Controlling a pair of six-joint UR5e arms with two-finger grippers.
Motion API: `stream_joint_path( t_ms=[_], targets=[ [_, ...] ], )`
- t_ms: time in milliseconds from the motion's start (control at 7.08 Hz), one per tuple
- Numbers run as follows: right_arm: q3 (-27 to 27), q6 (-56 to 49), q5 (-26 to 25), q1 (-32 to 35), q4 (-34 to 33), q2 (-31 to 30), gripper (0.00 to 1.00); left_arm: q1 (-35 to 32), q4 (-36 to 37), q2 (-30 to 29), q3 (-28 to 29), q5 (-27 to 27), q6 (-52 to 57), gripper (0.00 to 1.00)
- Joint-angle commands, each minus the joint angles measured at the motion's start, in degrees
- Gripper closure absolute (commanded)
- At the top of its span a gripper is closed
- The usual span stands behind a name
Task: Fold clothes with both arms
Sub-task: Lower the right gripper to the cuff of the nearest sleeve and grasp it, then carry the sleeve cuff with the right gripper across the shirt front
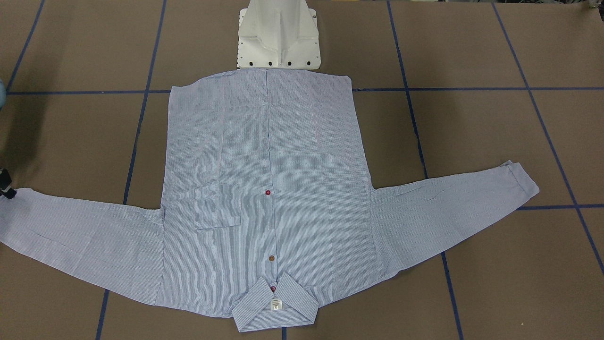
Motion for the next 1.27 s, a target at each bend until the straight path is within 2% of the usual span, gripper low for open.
stream_joint_path(
  t_ms=[0, 141, 283, 706, 848, 1130],
  targets=[
    [3.88, 4.62, 0.44, -0.12, -1.18, 0.71, 1.00, 0.00, 0.01, 0.07, -0.07, 0.00, 0.00, 0.00],
    [5.82, 4.63, 0.44, -0.21, -4.15, 2.46, 1.00, 0.00, 0.01, 0.07, -0.07, 0.00, 0.00, 0.00],
    [8.62, 4.63, 0.44, -0.21, -10.79, 5.34, 1.00, 0.00, 0.01, 0.24, -0.07, 0.00, 0.09, 0.00],
    [14.53, 7.06, 0.09, -3.18, -32.15, 19.99, 1.00, 0.00, -0.08, 0.33, -0.07, 0.00, 0.00, 0.00],
    [14.54, 11.18, -1.04, -5.81, -36.83, 25.97, 1.00, 0.00, -0.08, 0.33, -0.07, 0.00, 0.00, 0.00],
    [13.93, 12.54, -7.09, -11.52, -40.99, 32.59, 1.00, 0.00, -0.08, 0.33, -0.07, 0.00, 0.00, 0.00]
  ],
)
